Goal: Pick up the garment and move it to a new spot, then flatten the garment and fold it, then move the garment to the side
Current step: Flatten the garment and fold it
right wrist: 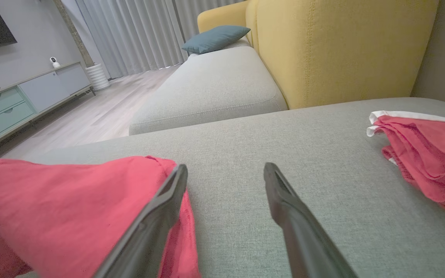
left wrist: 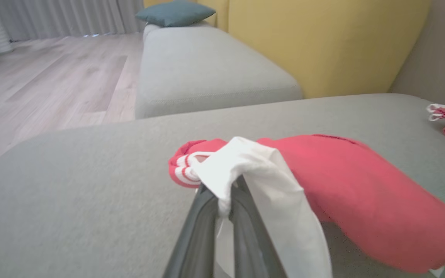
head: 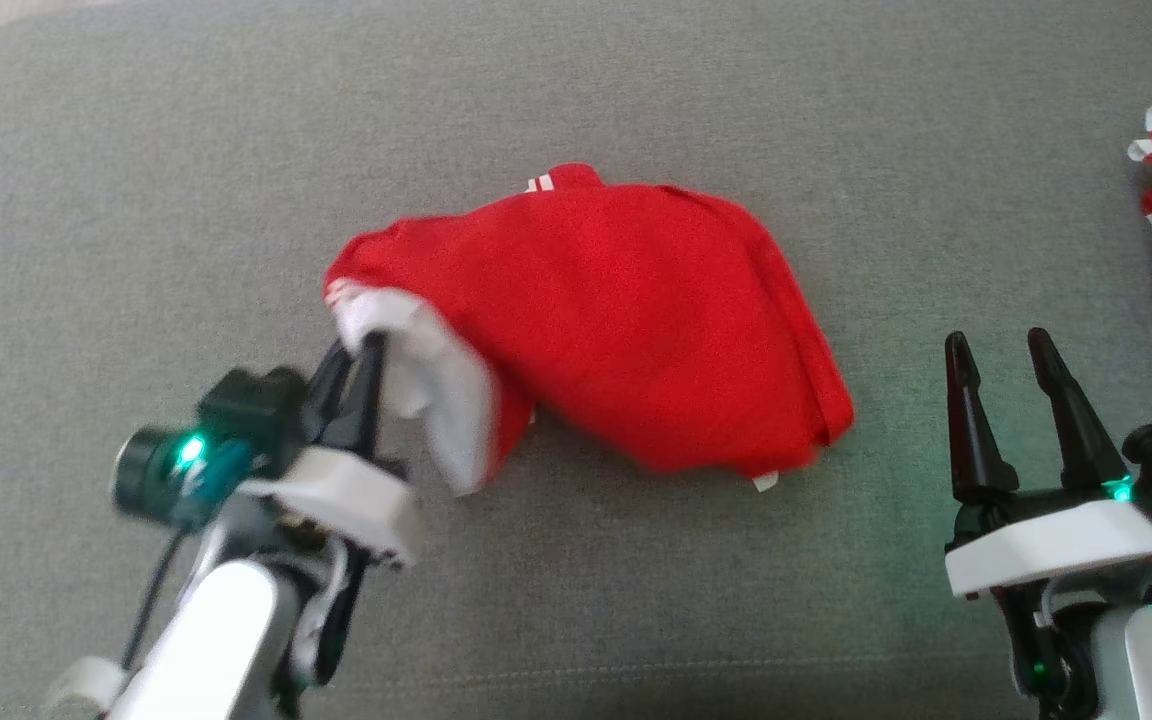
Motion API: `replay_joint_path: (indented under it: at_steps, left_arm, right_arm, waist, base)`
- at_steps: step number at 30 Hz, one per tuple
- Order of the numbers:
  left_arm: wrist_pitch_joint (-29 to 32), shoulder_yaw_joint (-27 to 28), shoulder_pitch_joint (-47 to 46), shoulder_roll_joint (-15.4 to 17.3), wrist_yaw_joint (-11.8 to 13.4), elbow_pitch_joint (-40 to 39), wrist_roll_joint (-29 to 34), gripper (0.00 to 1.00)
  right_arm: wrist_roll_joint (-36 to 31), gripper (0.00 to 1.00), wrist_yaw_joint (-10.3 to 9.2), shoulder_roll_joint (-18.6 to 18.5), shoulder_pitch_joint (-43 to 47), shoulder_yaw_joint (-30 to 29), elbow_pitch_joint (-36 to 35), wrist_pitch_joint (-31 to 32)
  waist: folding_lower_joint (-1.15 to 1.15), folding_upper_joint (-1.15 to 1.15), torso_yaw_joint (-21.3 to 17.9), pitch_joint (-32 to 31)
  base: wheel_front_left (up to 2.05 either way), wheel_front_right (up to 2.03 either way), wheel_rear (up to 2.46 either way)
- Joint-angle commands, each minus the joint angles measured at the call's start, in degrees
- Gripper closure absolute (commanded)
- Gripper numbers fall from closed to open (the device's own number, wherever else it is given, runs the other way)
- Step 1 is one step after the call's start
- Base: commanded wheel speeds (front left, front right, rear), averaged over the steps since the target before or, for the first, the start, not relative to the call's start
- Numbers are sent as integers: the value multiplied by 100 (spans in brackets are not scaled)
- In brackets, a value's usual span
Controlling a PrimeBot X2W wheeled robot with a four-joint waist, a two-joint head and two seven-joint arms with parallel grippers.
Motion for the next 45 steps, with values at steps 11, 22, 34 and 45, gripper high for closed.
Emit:
replay_joint_path:
  at_steps: [11,22,34,45]
  left_arm:
    - [17,681,631,205,-60,863,-857,82]
    - [-1128,1072,455,122,264,1435,-736,0]
    - [-1476,1162,478,204,570,785,-250,0]
    - [-1317,808,697,230,568,146,-52,0]
  right_arm:
    - [4,0,37,-29,-236,124,-199,-13]
    - [-176,0,37,-29,-169,2,-361,57]
    - [-323,0,37,-29,4,-30,-560,194]
    - [-307,0,37,-29,185,32,-649,274]
  waist:
    - [0,0,103,41]
    - [0,0,139,-159]
    - [0,0,91,-473]
    - [0,0,6,-619]
  base:
    - [0,0,0]
    - [0,0,0]
    - [0,0,0]
    - [0,0,0]
